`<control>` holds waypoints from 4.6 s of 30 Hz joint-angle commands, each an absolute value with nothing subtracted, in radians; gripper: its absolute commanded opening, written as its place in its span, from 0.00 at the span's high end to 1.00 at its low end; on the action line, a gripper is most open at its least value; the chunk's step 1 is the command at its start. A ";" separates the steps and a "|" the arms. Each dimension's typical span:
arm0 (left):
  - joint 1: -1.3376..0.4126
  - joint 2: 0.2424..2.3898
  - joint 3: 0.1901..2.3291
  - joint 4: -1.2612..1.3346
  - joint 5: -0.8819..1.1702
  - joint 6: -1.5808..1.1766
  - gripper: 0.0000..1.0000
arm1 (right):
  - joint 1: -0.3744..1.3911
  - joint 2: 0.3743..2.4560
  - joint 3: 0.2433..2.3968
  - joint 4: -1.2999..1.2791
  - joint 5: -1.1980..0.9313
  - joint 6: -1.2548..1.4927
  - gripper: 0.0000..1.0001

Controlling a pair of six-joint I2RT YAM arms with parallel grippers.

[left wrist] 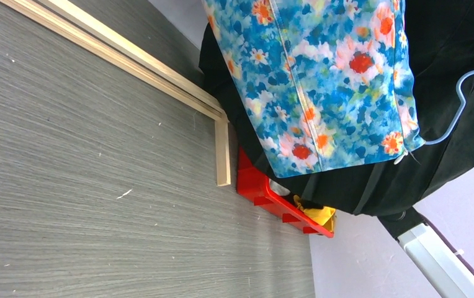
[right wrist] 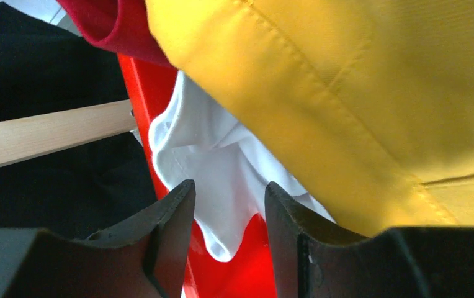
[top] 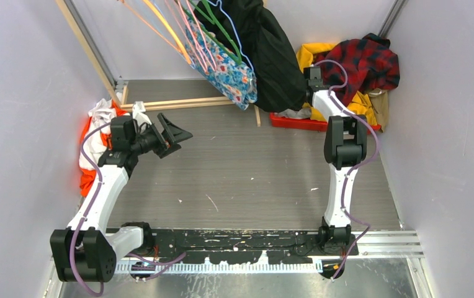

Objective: Place the skirt on the hanger
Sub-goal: Pick up the skirt from the bin, then place the skirt at the center of the board, then flatten out the skirt at the center of the board.

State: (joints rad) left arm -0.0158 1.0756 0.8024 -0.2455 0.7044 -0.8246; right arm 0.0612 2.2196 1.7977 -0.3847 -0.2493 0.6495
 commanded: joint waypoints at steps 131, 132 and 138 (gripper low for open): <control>-0.029 0.893 0.776 -0.402 0.613 -0.739 0.11 | 0.774 1.713 1.161 -0.222 -0.165 0.520 0.31; -0.030 0.891 0.776 -0.403 0.613 -0.740 0.11 | 0.782 1.722 1.163 -0.210 -0.173 0.528 0.31; -0.030 0.859 0.779 -0.426 0.611 -0.741 0.11 | 0.832 1.812 1.208 -0.213 -0.196 0.536 0.33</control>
State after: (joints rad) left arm -0.0265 0.8951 0.7616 -0.4610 0.6029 -0.7509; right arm 0.8074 1.7679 1.1694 -0.2466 -0.1699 0.5171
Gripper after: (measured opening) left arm 0.892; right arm 0.681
